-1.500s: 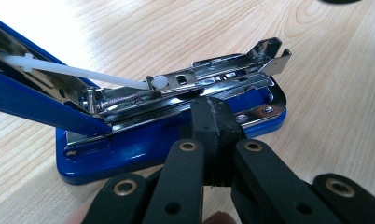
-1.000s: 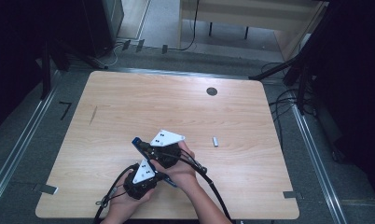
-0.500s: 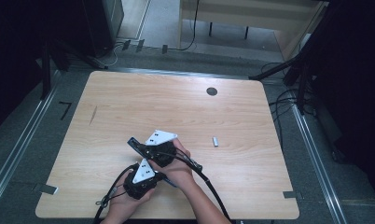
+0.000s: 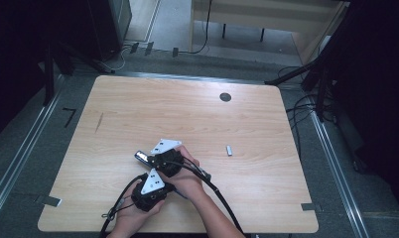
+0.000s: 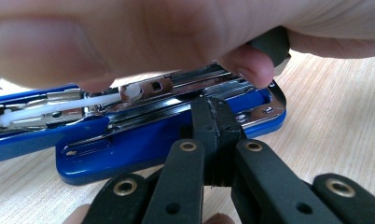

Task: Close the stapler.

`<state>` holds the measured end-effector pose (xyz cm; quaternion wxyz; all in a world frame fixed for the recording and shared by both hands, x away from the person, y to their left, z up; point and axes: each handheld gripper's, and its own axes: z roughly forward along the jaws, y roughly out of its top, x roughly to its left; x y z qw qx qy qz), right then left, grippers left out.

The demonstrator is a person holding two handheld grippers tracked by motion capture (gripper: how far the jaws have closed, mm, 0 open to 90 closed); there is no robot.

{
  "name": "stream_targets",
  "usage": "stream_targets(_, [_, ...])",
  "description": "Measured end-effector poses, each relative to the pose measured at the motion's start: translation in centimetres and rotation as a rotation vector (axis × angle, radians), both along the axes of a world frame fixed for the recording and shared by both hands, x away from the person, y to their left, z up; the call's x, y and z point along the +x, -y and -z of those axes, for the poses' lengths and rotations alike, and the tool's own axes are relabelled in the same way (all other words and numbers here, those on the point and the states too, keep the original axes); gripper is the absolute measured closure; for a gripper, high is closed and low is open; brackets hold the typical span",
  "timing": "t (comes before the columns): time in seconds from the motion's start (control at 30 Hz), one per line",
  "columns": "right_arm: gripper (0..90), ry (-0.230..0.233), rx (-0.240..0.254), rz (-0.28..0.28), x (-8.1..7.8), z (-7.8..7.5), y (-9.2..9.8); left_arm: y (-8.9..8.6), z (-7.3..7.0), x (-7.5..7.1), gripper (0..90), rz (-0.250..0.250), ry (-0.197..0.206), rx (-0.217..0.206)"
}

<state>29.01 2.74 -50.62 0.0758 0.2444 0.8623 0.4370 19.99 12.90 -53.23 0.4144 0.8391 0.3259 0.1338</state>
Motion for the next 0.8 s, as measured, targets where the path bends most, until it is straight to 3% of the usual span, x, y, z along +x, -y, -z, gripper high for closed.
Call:
stream_targets(0.23, [90.0,-0.015,-0.003,-0.002,0.2,-0.1,-0.1,0.0,0.0,0.0,90.0,-0.002,0.000,-0.002])
stream_targets(0.5, [90.0,0.003,-0.019,-0.006,0.1,-0.2,0.3,0.0,0.0,0.1,90.0,-0.004,-0.007,-0.011])
stream_targets(0.8, [87.4,0.016,0.023,0.028,0.1,-1.4,2.1,0.0,0.0,0.1,90.0,-0.004,-0.005,-0.009])
